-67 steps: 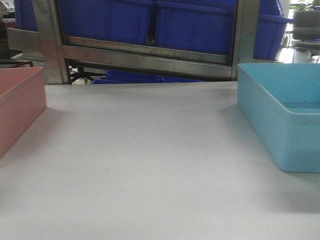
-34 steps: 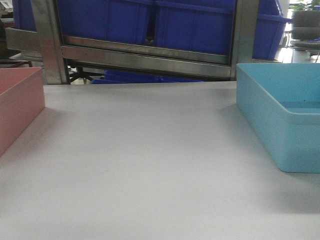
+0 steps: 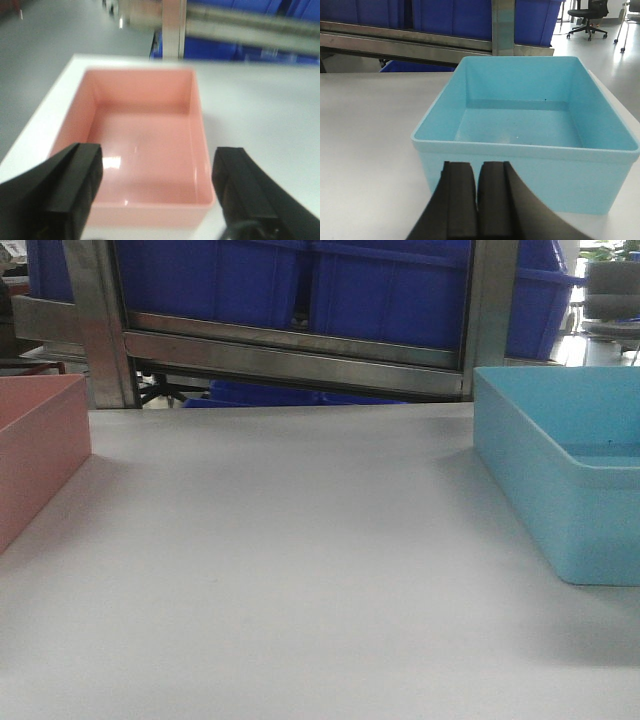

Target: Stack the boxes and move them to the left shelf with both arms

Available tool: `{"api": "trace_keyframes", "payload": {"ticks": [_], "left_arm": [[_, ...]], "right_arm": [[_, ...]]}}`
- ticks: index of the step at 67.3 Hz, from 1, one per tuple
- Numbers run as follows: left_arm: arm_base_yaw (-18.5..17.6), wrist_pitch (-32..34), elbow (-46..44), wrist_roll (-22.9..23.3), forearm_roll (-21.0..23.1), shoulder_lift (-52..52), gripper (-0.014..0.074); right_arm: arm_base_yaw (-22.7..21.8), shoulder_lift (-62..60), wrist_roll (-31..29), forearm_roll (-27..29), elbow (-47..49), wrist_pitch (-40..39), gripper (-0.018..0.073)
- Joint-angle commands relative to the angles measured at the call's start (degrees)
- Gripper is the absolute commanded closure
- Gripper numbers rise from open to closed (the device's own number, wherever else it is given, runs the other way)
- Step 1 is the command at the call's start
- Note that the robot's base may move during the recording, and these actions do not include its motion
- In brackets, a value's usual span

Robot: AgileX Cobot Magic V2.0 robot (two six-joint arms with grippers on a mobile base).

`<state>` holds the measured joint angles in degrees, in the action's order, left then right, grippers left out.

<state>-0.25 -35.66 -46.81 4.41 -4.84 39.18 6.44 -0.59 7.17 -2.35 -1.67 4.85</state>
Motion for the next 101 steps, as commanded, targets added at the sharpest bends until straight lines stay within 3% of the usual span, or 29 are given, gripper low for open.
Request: {"api": "trace_keyframes", "payload": {"ticks": [1, 10, 18, 27, 32, 39, 48, 73, 86, 93, 101], "left_arm": [[0.1, -4.5, -7.9, -0.4, -1.1, 7.4, 0.0148], [1.1, -10.4, -16.8, -5.3, -2.7, 17.6, 0.011], [5.7, -14.5, -23.6, -11.3, -0.9, 25.8, 0.0111], [13.5, -18.6, -30.4, -24.1, 10.6, 34.8, 0.0111], [17.4, -19.6, -33.2, -27.8, 14.8, 39.2, 0.0115], [21.2, -18.4, -36.2, -28.2, 14.1, 45.1, 0.0115], [23.7, -14.1, -38.8, -28.2, 13.3, 51.8, 0.0115], [23.7, -11.7, -46.4, -28.4, 13.3, 71.0, 0.0115], [23.7, -11.1, -47.8, -28.4, 13.3, 75.2, 0.0126], [23.7, -11.0, -48.2, -27.6, 13.3, 75.9, 0.0212], [23.7, -10.7, -48.2, -27.4, 13.3, 75.9, 0.0407]], "right_arm": [[-0.3, -1.2, -0.5, -0.1, 1.0, -4.9, 0.0505], [-0.3, -1.2, -0.5, -0.1, 1.0, -4.9, 0.0505], [-0.3, -1.2, -0.5, -0.1, 1.0, -4.9, 0.0505], [-0.3, -1.2, -0.5, -0.1, 1.0, -4.9, 0.0505], [-0.3, -1.2, -0.5, -0.1, 1.0, -4.9, 0.0505], [-0.3, -1.2, -0.5, -0.1, 1.0, -4.9, 0.0505], [-0.3, -1.2, -0.5, -0.1, 1.0, -4.9, 0.0505], [-0.3, -1.2, -0.5, -0.1, 1.0, -4.9, 0.0505], [-0.3, -1.2, -0.5, -0.1, 1.0, -4.9, 0.0505], [-0.3, -1.2, -0.5, -0.1, 1.0, -4.9, 0.0505], [-0.3, -1.2, -0.5, -0.1, 1.0, -4.9, 0.0505]]}}
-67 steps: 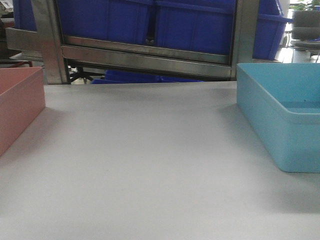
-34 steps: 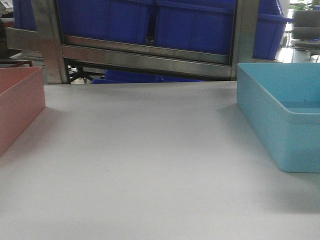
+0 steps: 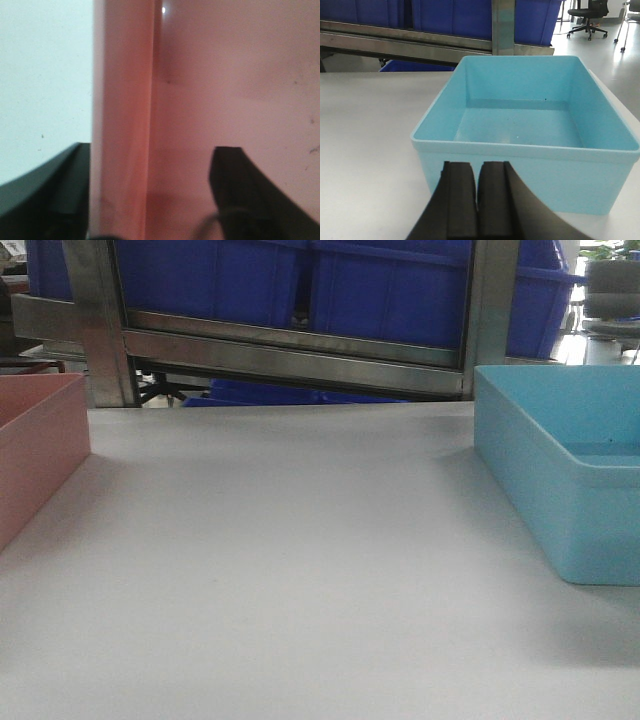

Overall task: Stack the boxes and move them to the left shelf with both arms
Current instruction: 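Lift the pink bin with the left gripper and carry it toward center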

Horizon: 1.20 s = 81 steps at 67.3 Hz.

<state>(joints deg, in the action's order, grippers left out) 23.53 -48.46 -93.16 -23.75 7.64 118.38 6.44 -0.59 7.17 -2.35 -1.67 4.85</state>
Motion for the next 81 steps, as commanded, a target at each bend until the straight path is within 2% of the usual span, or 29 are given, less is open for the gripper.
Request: {"api": "trace_keyframes", "payload": {"ticks": [1, 8, 20, 27, 43, 54, 72, 81], "left_arm": [[-0.1, 2.1, -1.9, 0.8, 0.8, -3.3, 0.0432], [-0.1, 2.1, -1.9, 0.8, 0.8, -3.3, 0.0611], [-0.1, 2.1, -1.9, 0.8, 2.2, -3.3, 0.0598], [-0.1, 1.2, -2.8, 0.8, 4.5, -3.3, 0.0598], [-1.6, -5.9, -8.1, 1.1, 13.4, -5.9, 0.0599], [-6.6, -7.3, -8.6, 7.3, 14.1, -11.3, 0.0599], [-16.7, -13.1, -8.6, 22.4, 14.1, -15.6, 0.0599], [-22.1, -14.7, -8.6, 29.3, 11.2, -15.8, 0.0598]], "right_arm": [[-0.3, -1.2, -0.5, -0.1, 1.0, -4.9, 0.0505], [-0.3, -1.2, -0.5, -0.1, 1.0, -4.9, 0.0505], [-0.3, -1.2, -0.5, -0.1, 1.0, -4.9, 0.0505], [-0.3, -1.2, -0.5, -0.1, 1.0, -4.9, 0.0505], [-0.3, -1.2, -0.5, -0.1, 1.0, -4.9, 0.0505], [-0.3, -1.2, -0.5, -0.1, 1.0, -4.9, 0.0505], [-0.3, -1.2, -0.5, -0.1, 1.0, -4.9, 0.0505], [-0.3, -1.2, -0.5, -0.1, 1.0, -4.9, 0.0505]]}}
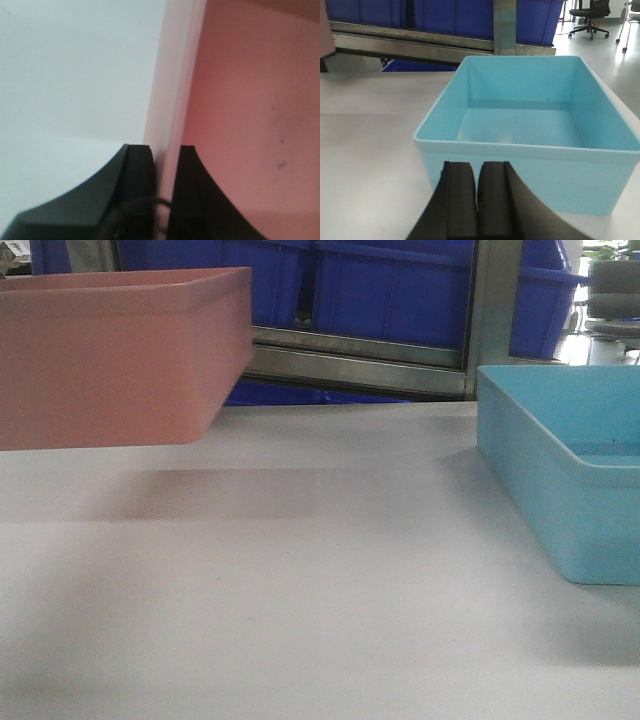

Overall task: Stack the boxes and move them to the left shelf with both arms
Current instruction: 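Lift the pink bin with the left gripper and carry it toward center, then set the pink bin down in front of the robot and release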

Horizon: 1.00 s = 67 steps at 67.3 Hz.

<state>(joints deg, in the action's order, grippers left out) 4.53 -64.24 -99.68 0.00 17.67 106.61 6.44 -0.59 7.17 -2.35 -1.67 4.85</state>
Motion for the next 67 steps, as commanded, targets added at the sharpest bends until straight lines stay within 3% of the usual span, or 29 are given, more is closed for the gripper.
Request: {"api": "trace_keyframes", "payload": {"ticks": [1, 19, 30, 53, 67], "left_arm": [[-3.7, 1.0, -2.0, 6.3, 0.6, -4.0, 0.0598], [-16.9, 1.2, -2.0, 21.5, -14.1, -4.0, 0.0598], [-22.4, 5.3, -0.2, 30.8, -15.4, -4.0, 0.0598], [-31.5, 9.8, 6.4, 31.2, -18.7, -4.0, 0.0598], [-33.4, 16.8, 12.8, 40.0, -21.3, -4.0, 0.0598]], "right_arm": [[-0.3, -1.2, -0.5, -0.1, 1.0, -4.9, 0.0505], [-0.3, -1.2, -0.5, -0.1, 1.0, -4.9, 0.0505], [-0.3, -1.2, -0.5, -0.1, 1.0, -4.9, 0.0505], [-0.3, -1.2, -0.5, -0.1, 1.0, -4.9, 0.0505], [-0.3, -1.2, -0.5, -0.1, 1.0, -4.9, 0.0505]]}}
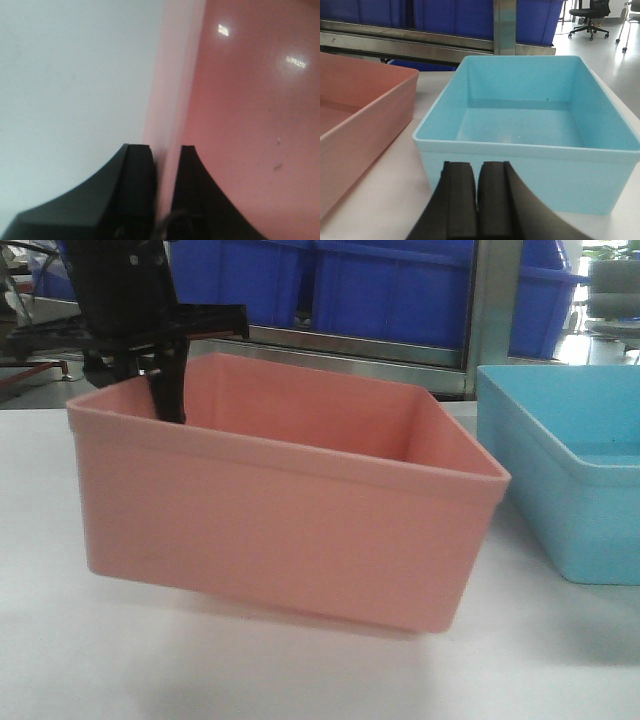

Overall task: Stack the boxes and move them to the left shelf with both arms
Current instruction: 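Set the pink bin down in front of the robot and release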

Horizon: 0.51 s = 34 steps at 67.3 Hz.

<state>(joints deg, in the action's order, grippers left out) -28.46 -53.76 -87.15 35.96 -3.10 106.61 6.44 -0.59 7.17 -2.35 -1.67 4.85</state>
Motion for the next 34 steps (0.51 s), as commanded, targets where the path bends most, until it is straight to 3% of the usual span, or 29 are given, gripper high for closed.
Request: {"api": "trace_keyframes", "payload": {"ticks": [1, 34], "left_arm": [[-0.4, 6.8, 0.6, 4.0, -0.5, -4.0, 0.0598], [-0.4, 9.3, 6.9, 3.8, -1.5, -1.9, 0.0594]], "right_arm": [[-0.3, -1.2, -0.5, -0.1, 1.0, -4.9, 0.0505], [-0.3, -1.2, -0.5, -0.1, 1.0, -4.9, 0.0505]]}}
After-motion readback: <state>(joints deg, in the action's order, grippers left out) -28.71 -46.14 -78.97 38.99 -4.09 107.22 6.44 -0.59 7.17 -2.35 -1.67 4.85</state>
